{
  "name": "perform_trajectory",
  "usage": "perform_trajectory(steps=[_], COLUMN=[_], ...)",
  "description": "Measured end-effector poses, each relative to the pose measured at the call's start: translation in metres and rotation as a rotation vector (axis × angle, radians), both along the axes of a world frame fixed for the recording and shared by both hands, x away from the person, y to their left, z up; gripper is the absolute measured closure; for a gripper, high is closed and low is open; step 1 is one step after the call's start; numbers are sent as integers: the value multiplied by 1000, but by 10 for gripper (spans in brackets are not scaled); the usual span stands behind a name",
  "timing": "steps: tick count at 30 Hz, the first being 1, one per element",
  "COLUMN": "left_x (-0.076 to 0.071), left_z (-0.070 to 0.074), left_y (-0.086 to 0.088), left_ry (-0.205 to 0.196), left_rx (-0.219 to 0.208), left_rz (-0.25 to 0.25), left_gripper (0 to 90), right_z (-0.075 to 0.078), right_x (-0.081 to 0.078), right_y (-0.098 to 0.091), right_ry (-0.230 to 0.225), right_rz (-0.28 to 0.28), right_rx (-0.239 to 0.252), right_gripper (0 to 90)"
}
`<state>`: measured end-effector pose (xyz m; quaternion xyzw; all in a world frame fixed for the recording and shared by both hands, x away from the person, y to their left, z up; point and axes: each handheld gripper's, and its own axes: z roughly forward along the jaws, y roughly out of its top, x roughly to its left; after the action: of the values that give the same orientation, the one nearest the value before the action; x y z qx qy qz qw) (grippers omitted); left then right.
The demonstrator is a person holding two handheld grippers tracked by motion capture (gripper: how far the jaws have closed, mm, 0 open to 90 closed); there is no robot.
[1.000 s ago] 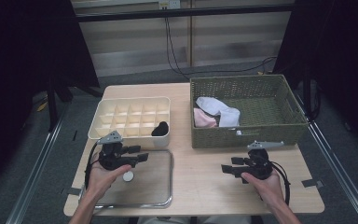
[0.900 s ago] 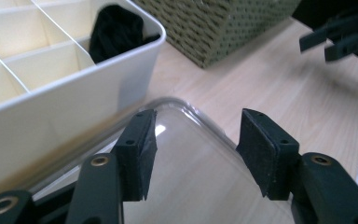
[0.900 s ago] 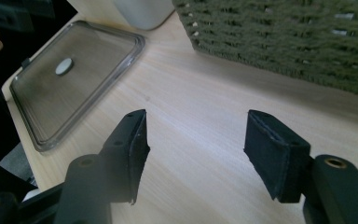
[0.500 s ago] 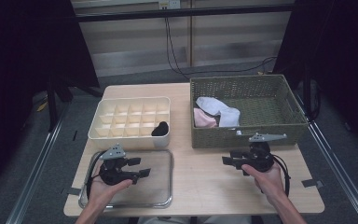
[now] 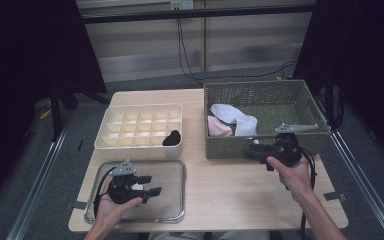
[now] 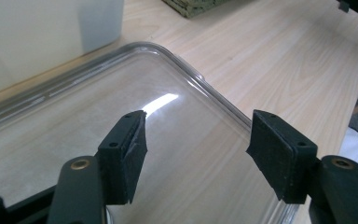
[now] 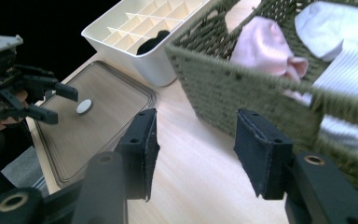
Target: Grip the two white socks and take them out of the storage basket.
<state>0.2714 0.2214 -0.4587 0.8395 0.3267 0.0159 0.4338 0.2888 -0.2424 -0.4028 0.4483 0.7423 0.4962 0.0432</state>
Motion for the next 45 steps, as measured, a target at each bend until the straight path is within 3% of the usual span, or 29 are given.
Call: perform_trajectory(steps=[5, 12, 17, 21, 33, 42, 45], left_x=[-1, -2, -3, -3, -5, -4, -4], left_z=[1, -4, -4, -4, -3, -2, -2], left_y=[2, 3, 5, 7, 10, 11, 11], left_ry=[-12, -4, -10, -8, -12, -16, -14], left_rx=[-2, 10, 12, 11, 1, -7, -9], left_rz=[11, 8, 1, 10, 17, 20, 20], left_gripper=[362, 365, 365, 365, 365, 370, 369], right_z=[13, 24, 22, 19, 25, 23, 21], right_x=[18, 46, 61, 71, 102, 137, 150], right_y=[-3, -2, -6, -13, -10, 0, 4], right_ry=[-35, -21, 0, 3, 28, 70, 89], right_rz=[-18, -20, -42, -71, -55, -35, -38], right_rx=[-19, -51, -78, -72, -113, -181, -224], right_gripper=[523, 539, 539, 540, 541, 569, 567])
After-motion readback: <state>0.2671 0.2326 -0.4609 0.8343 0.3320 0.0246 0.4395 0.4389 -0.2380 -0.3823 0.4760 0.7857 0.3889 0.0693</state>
